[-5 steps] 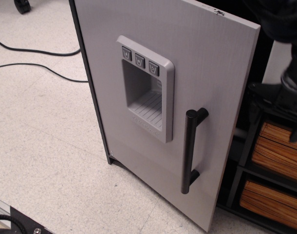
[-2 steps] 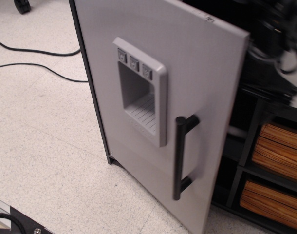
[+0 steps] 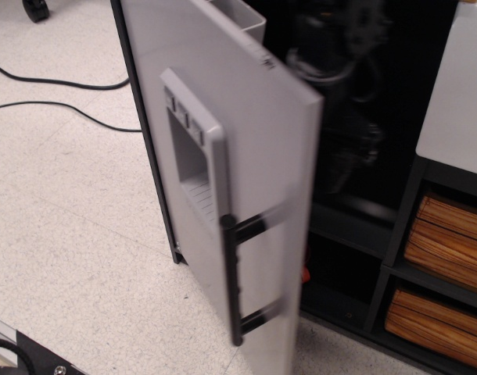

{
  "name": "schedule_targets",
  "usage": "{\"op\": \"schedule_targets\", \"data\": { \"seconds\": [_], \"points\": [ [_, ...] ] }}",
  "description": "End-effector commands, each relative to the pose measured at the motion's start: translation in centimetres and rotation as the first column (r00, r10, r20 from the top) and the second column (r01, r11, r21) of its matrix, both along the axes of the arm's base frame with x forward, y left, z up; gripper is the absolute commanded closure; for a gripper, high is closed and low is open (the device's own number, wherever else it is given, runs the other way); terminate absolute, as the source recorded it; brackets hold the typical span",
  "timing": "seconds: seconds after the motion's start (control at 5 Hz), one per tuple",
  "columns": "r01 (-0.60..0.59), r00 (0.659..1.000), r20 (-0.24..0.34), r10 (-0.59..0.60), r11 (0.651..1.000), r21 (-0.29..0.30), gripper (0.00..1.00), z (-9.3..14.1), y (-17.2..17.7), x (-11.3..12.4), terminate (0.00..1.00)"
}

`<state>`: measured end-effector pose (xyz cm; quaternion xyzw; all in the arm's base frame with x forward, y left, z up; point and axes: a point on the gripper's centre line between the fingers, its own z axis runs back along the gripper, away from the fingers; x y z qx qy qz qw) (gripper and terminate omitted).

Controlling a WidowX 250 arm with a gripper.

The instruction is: Open fridge

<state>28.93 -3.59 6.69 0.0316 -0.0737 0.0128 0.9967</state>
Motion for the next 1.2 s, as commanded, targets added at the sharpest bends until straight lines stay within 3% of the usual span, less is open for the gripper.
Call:
{"op": "schedule_targets", "data": {
  "seconds": [0.0,0.4,0.8,1.0],
  "points": [
    [0.081,0.996,0.034,-0.081,0.997,-0.009,0.00,1.5,4.5,-4.2,0.00],
    [0.148,0.989,0.029,-0.148,0.989,-0.015,0.00,1.0,5.8,-8.0,0.00],
    [0.208,0.977,0.043,-0.209,0.977,0.035,0.00,-0.1,7.2,-9.2,0.00],
    [0.208,0.977,0.043,-0.209,0.977,0.035,0.00,-0.1,7.2,-9.2,1.00]
  ]
}}
